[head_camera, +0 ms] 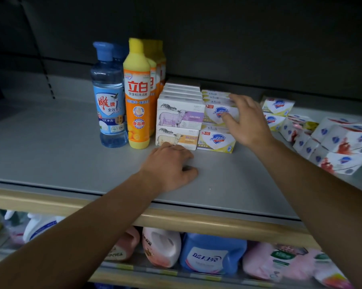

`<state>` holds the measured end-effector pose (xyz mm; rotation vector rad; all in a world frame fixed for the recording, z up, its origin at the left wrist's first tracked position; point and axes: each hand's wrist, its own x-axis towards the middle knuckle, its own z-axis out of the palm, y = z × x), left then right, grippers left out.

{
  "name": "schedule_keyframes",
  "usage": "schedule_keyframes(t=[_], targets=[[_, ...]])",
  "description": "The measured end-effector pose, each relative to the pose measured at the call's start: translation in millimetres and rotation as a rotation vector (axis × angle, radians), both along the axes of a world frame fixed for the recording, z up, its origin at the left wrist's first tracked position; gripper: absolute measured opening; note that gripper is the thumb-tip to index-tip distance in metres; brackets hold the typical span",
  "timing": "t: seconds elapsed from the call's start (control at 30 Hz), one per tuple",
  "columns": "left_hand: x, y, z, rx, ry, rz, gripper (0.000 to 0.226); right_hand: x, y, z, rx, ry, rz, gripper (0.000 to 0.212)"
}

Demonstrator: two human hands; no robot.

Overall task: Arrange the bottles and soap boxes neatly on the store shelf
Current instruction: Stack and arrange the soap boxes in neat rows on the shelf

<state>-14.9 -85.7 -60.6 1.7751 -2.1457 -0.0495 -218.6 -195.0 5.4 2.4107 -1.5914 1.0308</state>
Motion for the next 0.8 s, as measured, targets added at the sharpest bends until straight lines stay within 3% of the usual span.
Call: schedule_keyframes(t=[0.1,0.27,0.43,0.57,0.8], targets=[[-1.9,4.1,2.6,0.011,-0.029,0.004,0.063,-29.8,24.2,-9.1,0.043,-0.065,-0.036,0.052],[-12.6,11.4,13.8,-0.033,-0.019,0.014,0.051,-97.8,58.8,-33.7,0.22,0.071,-0.125,0.053],[-48.2,7.2,33.8,-0.132,0.153,-0.081,0.042,-144.9,71.8,-51.9,0.41,0.148,-0.229,0.058],[-86.9,-11.3,53.7,-0.178,0.29,-0.132,0.033,-151.6,71.8,-63.3,0.404,0.199,-0.244,0.056],[-149.3,-77.1,81.7,-0.2,0.336,-0.182,0.026,-151.5,66.6,-67.8,0.391,0.213,-0.26,0.06]])
